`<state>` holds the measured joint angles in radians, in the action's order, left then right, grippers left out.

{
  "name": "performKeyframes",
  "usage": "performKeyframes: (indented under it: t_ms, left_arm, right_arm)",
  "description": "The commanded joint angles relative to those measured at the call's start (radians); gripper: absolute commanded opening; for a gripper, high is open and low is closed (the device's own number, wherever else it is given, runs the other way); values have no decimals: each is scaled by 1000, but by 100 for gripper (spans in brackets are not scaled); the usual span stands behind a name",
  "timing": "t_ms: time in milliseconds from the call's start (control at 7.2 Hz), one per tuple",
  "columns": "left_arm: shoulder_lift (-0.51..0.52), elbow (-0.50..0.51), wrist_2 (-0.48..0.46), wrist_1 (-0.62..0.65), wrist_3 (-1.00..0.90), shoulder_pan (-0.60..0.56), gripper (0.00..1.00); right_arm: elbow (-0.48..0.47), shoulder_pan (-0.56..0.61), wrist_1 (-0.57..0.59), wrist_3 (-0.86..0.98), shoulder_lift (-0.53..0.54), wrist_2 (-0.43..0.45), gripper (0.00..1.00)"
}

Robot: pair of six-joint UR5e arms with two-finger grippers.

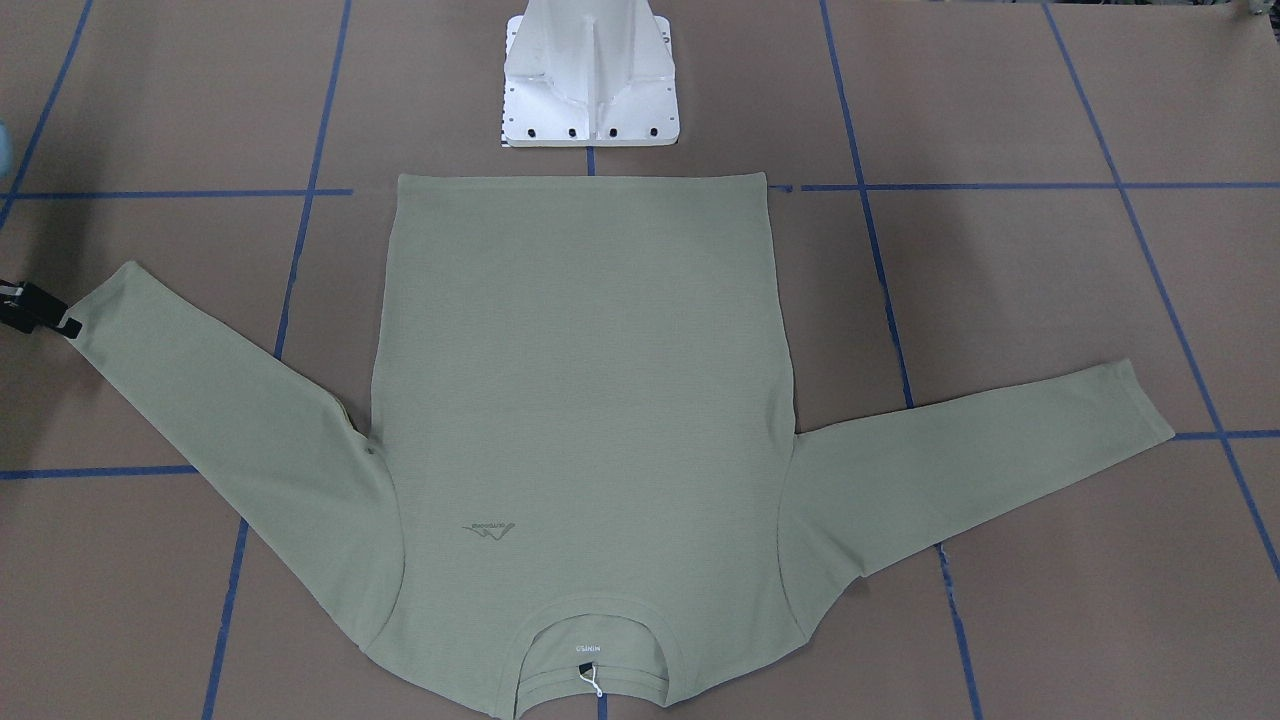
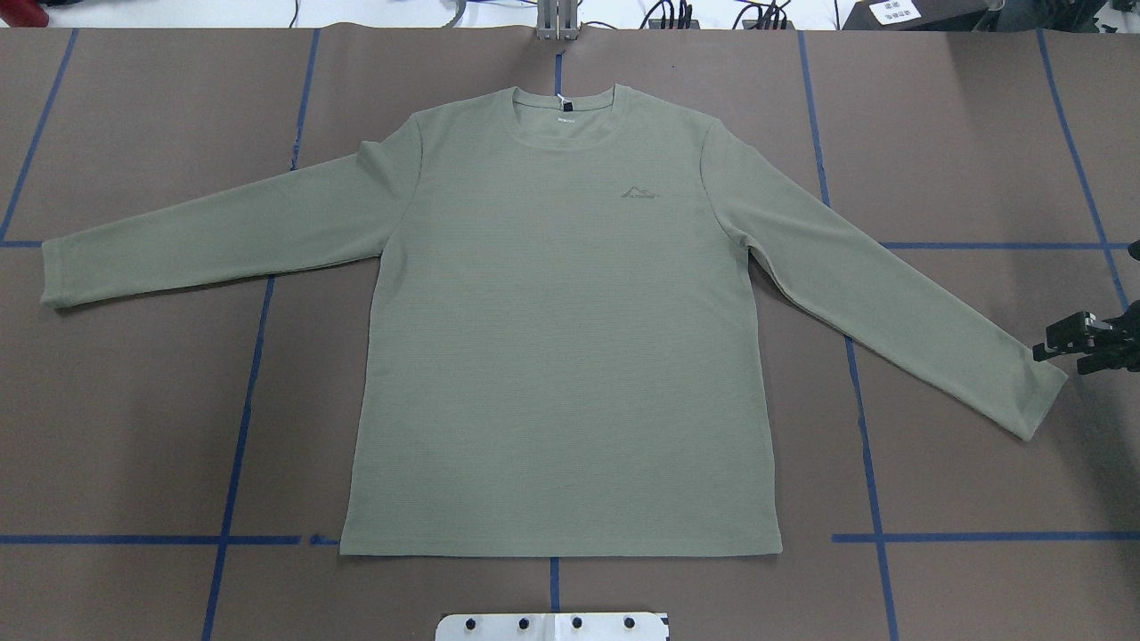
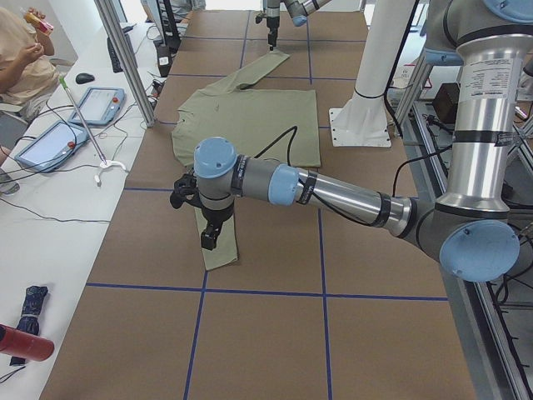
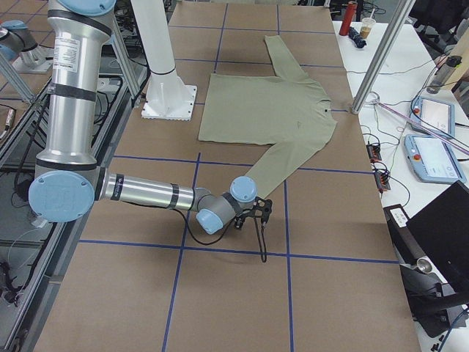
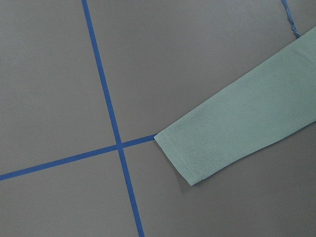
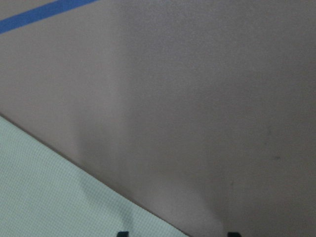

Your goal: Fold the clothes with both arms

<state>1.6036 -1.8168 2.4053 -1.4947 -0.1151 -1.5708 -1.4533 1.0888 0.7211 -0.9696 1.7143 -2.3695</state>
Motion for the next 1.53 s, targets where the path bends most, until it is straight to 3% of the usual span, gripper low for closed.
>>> performKeyframes:
  t_ms: [0,694,833,972,1111,1250,1389]
  left_arm:
    - [-1,-1,2,1,0,0,100]
    - [-2,1,6,2,0,-2,100]
    - [-2,1,6,2,2,0,100]
    - [-2,-1,8,2,2,0,100]
    - [-2,-1,8,4,2,0,100]
    - [-2,-1,8,4,2,-2,100]
    - [-2,-1,8,4,2,0,100]
  right_arm:
    - [1,-3,0,-1,1,0,73]
    - [2,-6,0,-1,7,-4,65]
    - [2,-6,0,-3,8,-4,54]
    - [2,-7,1,-11,8,-4,33]
    - [2,-7,1,-9,8,-5,24]
    - [2,-7,1,-9,10,-8,8]
    - [2,-7,1,-9,11,-8,0]
